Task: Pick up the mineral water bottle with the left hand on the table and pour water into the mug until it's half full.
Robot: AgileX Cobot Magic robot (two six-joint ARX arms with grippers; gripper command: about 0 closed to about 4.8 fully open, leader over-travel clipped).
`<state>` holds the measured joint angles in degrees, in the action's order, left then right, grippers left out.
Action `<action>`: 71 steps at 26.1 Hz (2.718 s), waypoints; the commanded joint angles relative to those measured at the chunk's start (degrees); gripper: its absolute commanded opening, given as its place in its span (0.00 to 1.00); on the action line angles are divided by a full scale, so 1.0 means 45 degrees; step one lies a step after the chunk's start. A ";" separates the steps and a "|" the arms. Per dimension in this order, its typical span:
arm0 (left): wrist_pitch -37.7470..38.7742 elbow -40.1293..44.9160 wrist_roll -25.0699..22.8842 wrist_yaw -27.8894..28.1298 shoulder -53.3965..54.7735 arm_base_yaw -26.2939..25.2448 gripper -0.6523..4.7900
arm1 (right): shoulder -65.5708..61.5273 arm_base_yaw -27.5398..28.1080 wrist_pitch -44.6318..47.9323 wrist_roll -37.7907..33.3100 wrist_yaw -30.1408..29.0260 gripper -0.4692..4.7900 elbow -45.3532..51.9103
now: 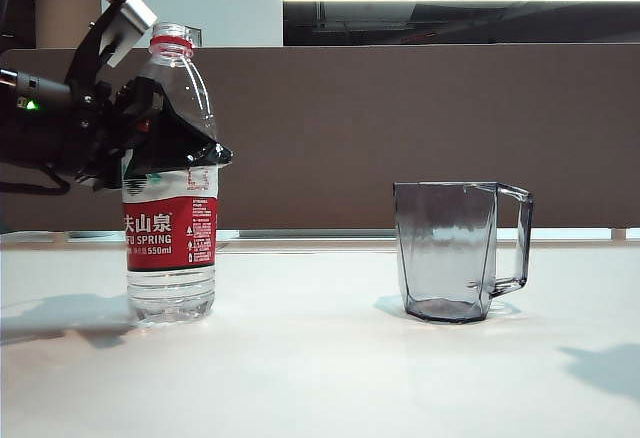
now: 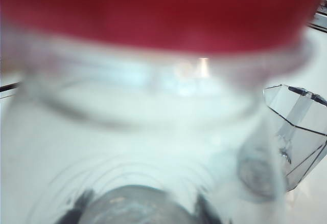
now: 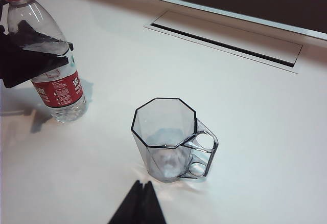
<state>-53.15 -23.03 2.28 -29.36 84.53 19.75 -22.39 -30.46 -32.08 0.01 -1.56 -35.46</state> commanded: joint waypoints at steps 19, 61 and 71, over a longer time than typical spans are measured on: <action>0.1826 -0.1316 0.0253 0.1763 -0.0024 0.0831 0.51 | 0.0010 -0.0005 0.0204 0.0039 -0.0024 0.09 -0.0112; 0.6960 -0.7121 -0.5620 0.7334 0.2443 0.5173 0.51 | 0.0010 0.0000 0.0131 0.0039 -0.0019 0.09 -0.0112; 0.7189 -0.7121 -0.8131 0.9190 0.3196 0.5994 0.51 | 0.0010 0.0000 0.0126 0.0039 -0.0019 0.09 -0.0112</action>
<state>-18.55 -54.46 -32.93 10.83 99.18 46.48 -22.39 -30.46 -32.47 0.01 -1.56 -35.46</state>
